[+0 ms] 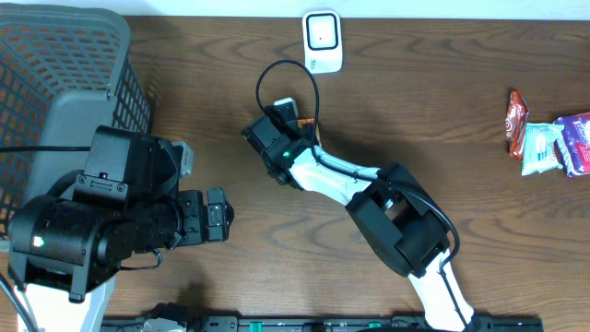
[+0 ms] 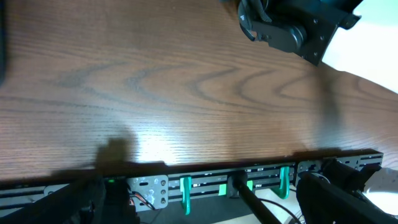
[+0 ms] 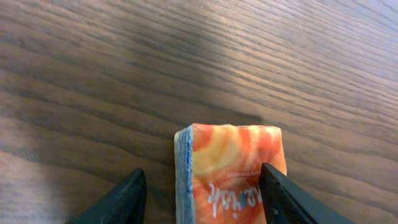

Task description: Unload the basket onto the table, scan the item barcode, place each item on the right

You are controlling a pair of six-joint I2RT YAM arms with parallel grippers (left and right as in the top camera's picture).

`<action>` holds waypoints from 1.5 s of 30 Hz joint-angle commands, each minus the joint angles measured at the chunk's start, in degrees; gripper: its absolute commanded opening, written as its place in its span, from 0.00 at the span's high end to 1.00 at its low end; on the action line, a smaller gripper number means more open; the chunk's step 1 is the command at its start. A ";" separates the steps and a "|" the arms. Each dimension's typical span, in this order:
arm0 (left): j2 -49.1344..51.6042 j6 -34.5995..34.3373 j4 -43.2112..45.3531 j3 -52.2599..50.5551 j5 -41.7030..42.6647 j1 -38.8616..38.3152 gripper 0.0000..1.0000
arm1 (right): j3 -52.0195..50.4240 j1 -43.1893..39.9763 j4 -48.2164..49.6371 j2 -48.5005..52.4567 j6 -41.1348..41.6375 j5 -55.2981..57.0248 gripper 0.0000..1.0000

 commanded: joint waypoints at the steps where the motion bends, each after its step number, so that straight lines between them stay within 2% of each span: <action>1: -0.02 0.13 -1.07 0.39 -0.39 0.22 0.02 | 0.04 -1.09 -0.31 2.82 0.76 -2.75 0.53; 3: -0.02 0.13 -1.07 0.37 -0.37 0.22 0.02 | 0.07 -1.53 -0.63 2.78 0.79 -3.21 0.83; 4: -0.02 0.13 -1.09 0.39 -0.37 0.22 0.02 | 0.11 -1.66 -0.92 2.51 0.81 -4.04 0.94; 5: -0.02 0.13 -1.07 0.39 -0.37 0.22 0.02 | 0.20 -1.90 -1.03 2.40 0.92 -5.29 0.99; 11: -0.02 0.13 -1.07 0.39 -0.37 0.22 0.02 | 0.26 -5.79 -1.53 -2.05 2.54 -21.29 0.99; 19: -0.02 0.13 -1.07 0.39 -0.39 0.22 0.02 | 0.20 -21.38 0.46 -5.11 2.32 -74.71 0.99; 24: -0.02 0.13 -1.07 0.39 -0.37 0.22 0.02 | -1.09 -26.86 0.85 -4.44 2.62 -88.48 0.99; 27: -0.02 0.13 -1.07 0.39 -0.37 0.22 0.02 | -3.08 -28.48 5.07 -4.31 5.86 -95.65 0.99; 30: -0.02 0.13 -1.07 0.39 -0.37 0.22 0.02 | -6.14 -29.00 12.15 -4.11 12.76 -98.25 0.99; 33: -0.02 0.13 -1.07 0.39 -0.37 0.22 0.02 | -10.36 -28.92 18.47 -3.89 21.99 -94.84 0.99; 36: -0.02 0.13 -1.07 0.39 -0.37 0.22 0.02 | -14.12 -28.89 23.10 -3.74 27.56 -91.17 0.99; 40: -0.02 0.13 -1.07 0.39 -0.37 0.22 0.02 | -16.61 -29.35 25.05 -3.74 29.11 -86.75 0.99; 45: -0.02 0.13 -1.07 0.39 -0.37 0.22 0.02 | -17.22 -30.18 20.61 -3.74 25.70 -78.84 0.99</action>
